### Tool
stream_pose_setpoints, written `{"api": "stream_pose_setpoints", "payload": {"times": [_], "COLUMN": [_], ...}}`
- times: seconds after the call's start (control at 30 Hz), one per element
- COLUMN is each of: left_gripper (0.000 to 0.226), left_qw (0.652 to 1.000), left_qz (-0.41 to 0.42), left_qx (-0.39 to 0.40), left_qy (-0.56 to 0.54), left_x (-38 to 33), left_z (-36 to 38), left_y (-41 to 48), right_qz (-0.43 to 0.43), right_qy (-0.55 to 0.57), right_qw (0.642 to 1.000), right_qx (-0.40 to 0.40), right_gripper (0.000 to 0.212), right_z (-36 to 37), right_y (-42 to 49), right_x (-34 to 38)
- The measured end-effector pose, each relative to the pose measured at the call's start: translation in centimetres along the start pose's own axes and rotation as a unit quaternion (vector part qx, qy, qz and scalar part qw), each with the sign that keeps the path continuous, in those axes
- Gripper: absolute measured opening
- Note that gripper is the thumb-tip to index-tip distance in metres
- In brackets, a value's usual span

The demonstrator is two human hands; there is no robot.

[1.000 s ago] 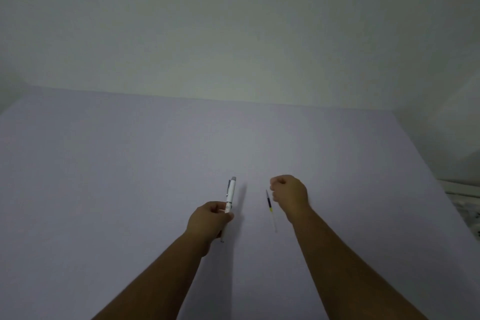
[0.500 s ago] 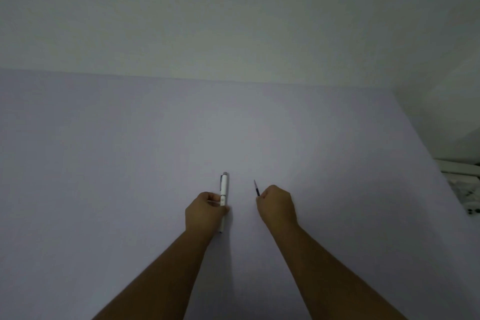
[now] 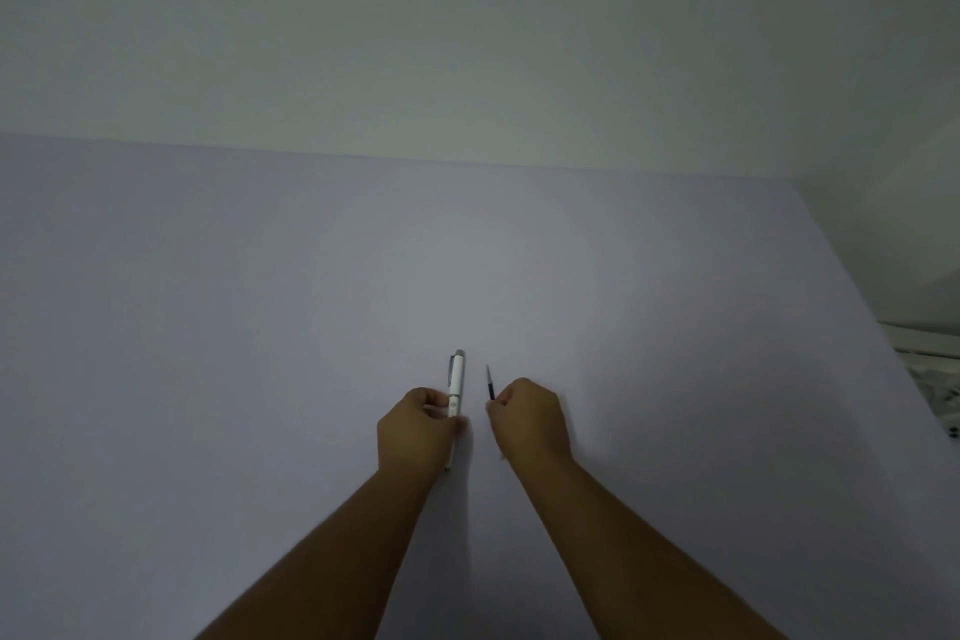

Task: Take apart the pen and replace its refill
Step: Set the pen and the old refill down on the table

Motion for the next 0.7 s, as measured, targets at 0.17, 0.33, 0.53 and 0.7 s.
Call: {"api": "stream_pose_setpoints", "payload": {"times": [0.17, 0.33, 0.53, 0.7], "left_gripper": [0.027, 0.029, 0.033, 0.035], "left_qw": [1.0, 1.0, 0.999, 0.999], "left_qz": [0.008, 0.01, 0.023, 0.029], "left_qx": [0.003, 0.005, 0.004, 0.009], "left_qy": [0.01, 0.023, 0.038, 0.043], "left_x": [-0.22, -0.11, -0.15, -0.13], "left_z": [0.07, 0.14, 0.06, 0.11], "left_y": [-0.1, -0.12, -0.16, -0.09], "right_qz": [0.001, -0.003, -0.006, -0.012], "right_qy": [0.008, 0.011, 0.011, 0.018], "right_qw": [1.0, 1.0, 1.0, 1.0], "right_qx": [0.004, 0.005, 0.005, 0.003], "right_gripper": [0.025, 0.028, 0.03, 0.03], "right_z": [0.46, 0.56, 0.69, 0.7], "right_y": [-0.26, -0.3, -0.13, -0.14], "right_x": [0.22, 0.21, 0.08, -0.07]}}
Point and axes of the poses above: each hand's wrist, its own y-axis towards the middle knuckle, its own z-axis out of the palm, x = y × z, the point moved 5 cm from there along y, towards the middle knuckle, and after that the axes turned 13 degrees about z, right-handed, at the moved point
